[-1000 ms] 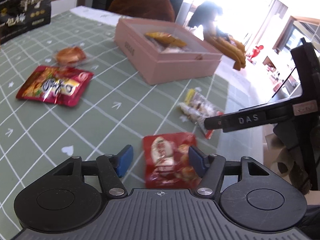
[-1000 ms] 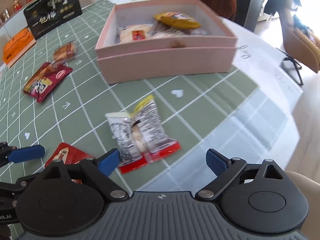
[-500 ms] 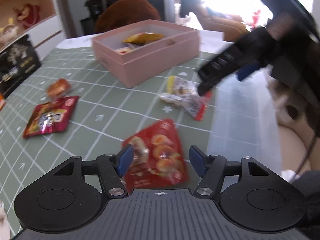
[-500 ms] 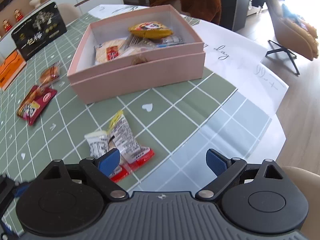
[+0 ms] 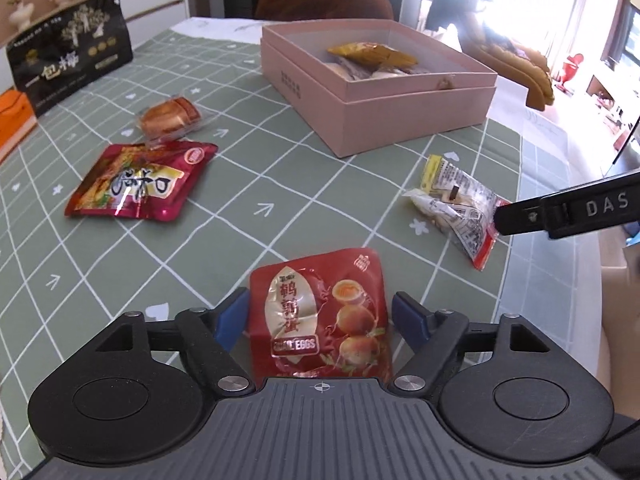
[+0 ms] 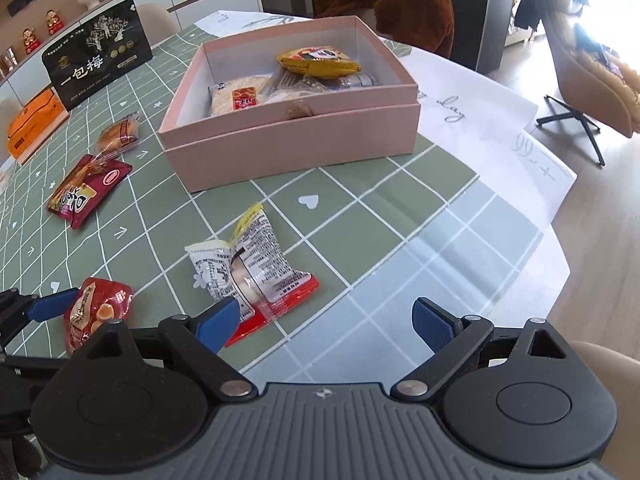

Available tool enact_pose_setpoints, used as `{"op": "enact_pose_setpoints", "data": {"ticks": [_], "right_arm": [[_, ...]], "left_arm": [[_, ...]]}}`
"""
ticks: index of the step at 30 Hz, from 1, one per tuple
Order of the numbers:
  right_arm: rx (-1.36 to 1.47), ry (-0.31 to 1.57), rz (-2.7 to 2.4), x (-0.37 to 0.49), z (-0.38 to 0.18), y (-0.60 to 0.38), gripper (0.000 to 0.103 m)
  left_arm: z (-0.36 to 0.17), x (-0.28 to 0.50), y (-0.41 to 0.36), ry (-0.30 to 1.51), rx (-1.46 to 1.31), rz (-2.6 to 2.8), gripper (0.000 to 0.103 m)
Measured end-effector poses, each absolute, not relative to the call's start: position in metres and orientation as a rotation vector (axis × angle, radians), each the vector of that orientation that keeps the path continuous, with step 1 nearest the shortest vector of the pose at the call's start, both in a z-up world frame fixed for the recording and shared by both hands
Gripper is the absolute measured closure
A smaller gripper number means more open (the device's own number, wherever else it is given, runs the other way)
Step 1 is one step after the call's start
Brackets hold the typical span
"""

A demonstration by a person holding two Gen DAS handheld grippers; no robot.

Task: Organize snacks
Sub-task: 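Grasp the red quail egg packet with the left gripper while the right gripper holds the white snack, then drop the quail egg packet into the pink box with left while right drops the white snack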

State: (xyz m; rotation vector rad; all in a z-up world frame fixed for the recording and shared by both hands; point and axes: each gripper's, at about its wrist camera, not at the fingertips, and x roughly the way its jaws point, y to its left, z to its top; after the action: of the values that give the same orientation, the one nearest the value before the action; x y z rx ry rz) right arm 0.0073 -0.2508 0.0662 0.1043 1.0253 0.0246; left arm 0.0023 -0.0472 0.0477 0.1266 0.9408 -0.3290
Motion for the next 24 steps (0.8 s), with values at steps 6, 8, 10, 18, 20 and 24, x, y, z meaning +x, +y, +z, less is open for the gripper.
{"op": "enact_pose_setpoints", "data": {"ticks": [6, 8, 10, 18, 20, 24], "right_arm": [[0.029, 0.998, 0.103, 0.028, 0.071, -0.223, 0.009], [0.033, 1.004, 0.110, 0.040, 0.070, -0.216, 0.009], [0.069, 1.031, 0.112, 0.052, 0.064, -0.212, 0.009], [0.049, 1.116, 0.127, 0.053, 0.051, -0.183, 0.010], [0.038, 1.121, 0.150, 0.049, 0.052, -0.176, 0.013], [-0.051, 1.098, 0.118, 0.052, 0.051, -0.168, 0.020]], "left_arm": [[0.048, -0.005, -0.041, 0.926, 0.124, -0.311, 0.026], [0.049, -0.005, -0.032, 0.939, 0.100, -0.288, 0.027], [0.050, -0.005, -0.022, 0.947, 0.076, -0.275, 0.027], [0.051, -0.009, -0.008, 0.933, 0.020, -0.297, 0.025], [0.051, -0.008, -0.010, 0.933, 0.026, -0.296, 0.025], [0.051, -0.008, -0.009, 0.934, 0.026, -0.297, 0.025]]}}
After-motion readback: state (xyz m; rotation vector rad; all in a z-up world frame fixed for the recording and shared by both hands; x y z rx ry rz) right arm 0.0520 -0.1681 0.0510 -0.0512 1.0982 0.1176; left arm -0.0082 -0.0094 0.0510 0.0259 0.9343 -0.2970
